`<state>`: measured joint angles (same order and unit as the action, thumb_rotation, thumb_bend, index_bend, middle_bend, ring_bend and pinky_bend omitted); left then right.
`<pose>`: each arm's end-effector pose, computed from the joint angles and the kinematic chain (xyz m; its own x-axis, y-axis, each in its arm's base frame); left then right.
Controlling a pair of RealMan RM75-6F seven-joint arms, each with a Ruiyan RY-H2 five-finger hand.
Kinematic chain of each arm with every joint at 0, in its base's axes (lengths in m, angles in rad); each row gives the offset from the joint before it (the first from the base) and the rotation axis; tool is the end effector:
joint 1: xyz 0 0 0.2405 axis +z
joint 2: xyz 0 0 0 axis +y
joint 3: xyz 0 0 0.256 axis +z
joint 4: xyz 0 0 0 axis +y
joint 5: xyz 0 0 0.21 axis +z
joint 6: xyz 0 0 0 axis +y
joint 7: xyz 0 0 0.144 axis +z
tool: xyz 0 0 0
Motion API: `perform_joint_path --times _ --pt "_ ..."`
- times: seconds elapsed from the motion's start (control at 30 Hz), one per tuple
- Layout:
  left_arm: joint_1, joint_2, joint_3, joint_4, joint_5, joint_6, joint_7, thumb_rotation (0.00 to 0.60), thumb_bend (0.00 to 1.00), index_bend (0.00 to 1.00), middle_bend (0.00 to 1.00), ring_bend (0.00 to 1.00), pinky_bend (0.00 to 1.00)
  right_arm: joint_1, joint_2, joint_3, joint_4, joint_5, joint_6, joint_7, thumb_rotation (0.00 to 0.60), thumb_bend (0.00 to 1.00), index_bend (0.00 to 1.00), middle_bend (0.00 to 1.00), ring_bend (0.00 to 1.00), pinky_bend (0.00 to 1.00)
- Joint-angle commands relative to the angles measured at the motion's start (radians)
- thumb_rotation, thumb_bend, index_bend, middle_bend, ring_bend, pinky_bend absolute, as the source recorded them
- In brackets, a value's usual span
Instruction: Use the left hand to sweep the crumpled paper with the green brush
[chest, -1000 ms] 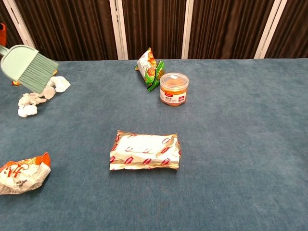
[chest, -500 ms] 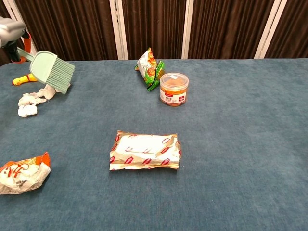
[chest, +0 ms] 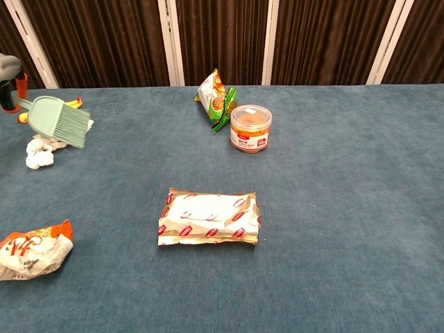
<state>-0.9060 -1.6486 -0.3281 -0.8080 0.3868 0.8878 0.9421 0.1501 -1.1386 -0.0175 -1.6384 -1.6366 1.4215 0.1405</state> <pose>-0.2569 0.4687 0.0743 0.7187 0.2611 0.6444 0.5782 0.2902 -0.7625 -0.2832 -0.1824 0.1260 0.2498 -0.1373 0.9585 -0.9570 -0.1859 0.2227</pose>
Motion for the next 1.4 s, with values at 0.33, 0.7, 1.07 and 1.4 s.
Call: perform_joint_path --times 0.33,0.7,1.07,1.4 --pt "0.246 0.460 0.043 -0.656 -0.014 0.211 -0.030 0.600 0.77 0.81 1.00 1.00 1.00 -0.002 -0.005 -0.003 0.002 -0.011 0.007 -0.015 0.600 0.34 0.00 0.00 0.00 0.00" --pt "0.312 0.605 0.016 -0.814 0.142 0.235 -0.238 0.600 0.77 0.81 1.00 1.00 1.00 -0.002 -0.012 0.000 0.003 -0.005 0.007 -0.038 0.600 0.34 0.00 0.00 0.00 0.00" --pt "0.344 0.493 0.104 -0.897 0.523 0.275 -0.435 0.600 0.76 0.78 1.00 1.00 1.00 -0.003 -0.012 0.001 0.010 -0.007 0.012 -0.037 0.600 0.34 0.00 0.00 0.00 0.00" --pt "0.373 0.294 0.231 -0.890 0.645 0.299 -0.423 0.600 0.67 0.67 0.97 1.00 1.00 -0.005 -0.011 -0.002 0.012 -0.010 0.014 -0.037 0.600 0.34 0.00 0.00 0.00 0.00"
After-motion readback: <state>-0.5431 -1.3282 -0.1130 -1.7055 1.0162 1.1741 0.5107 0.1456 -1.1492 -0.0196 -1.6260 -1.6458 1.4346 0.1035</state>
